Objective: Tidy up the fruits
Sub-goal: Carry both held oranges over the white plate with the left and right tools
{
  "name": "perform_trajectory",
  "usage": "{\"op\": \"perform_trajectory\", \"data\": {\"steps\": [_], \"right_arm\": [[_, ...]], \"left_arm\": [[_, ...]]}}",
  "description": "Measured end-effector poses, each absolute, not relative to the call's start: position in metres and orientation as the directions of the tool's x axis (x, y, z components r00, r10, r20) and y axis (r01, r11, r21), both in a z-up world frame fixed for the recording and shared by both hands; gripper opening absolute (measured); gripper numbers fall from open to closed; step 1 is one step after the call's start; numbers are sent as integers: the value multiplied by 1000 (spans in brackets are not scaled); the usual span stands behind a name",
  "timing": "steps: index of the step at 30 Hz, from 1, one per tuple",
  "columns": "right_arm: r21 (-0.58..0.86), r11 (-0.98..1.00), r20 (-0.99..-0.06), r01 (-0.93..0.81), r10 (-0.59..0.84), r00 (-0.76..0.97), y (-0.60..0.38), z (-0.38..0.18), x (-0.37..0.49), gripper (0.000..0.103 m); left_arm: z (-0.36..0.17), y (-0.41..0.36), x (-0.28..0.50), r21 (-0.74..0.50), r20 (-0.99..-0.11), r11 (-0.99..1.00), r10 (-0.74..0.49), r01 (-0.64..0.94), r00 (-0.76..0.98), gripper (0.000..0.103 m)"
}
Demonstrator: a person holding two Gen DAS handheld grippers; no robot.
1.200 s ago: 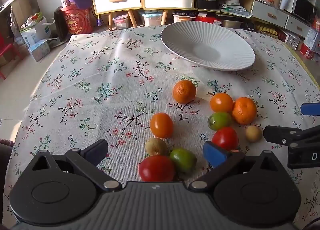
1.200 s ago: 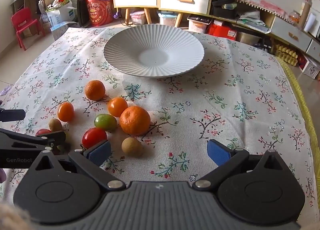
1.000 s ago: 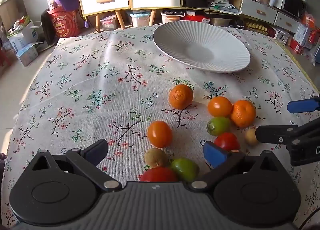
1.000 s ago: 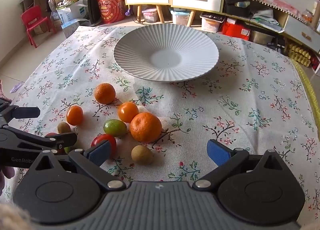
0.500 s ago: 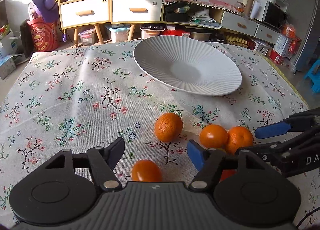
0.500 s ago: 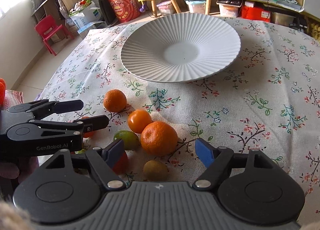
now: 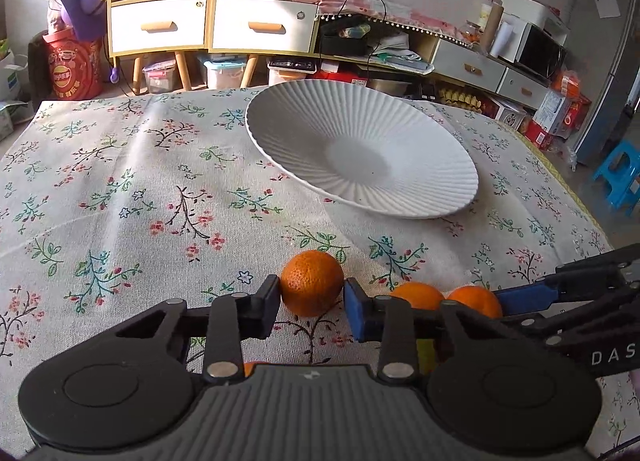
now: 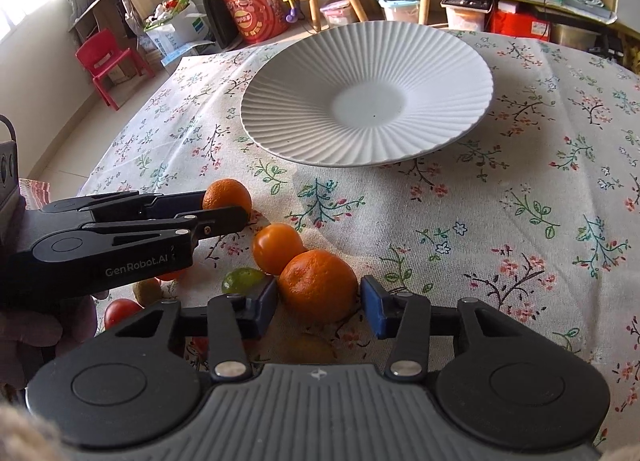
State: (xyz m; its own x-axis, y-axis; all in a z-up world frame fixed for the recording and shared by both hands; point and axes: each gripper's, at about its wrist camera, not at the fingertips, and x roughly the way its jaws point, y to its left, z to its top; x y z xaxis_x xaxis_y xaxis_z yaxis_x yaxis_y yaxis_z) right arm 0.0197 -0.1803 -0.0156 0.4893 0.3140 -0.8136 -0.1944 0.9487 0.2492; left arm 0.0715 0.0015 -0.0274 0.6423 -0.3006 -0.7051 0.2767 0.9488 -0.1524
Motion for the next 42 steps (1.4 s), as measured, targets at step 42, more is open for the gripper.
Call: {"op": "perform_trajectory", "data": {"steps": [42], "right_arm": [[308, 950, -734, -47, 269, 624, -208, -1, 124, 39]], "left_arm": [[-2, -58, 141, -56, -647, 938, -295, 342, 703, 24]]}}
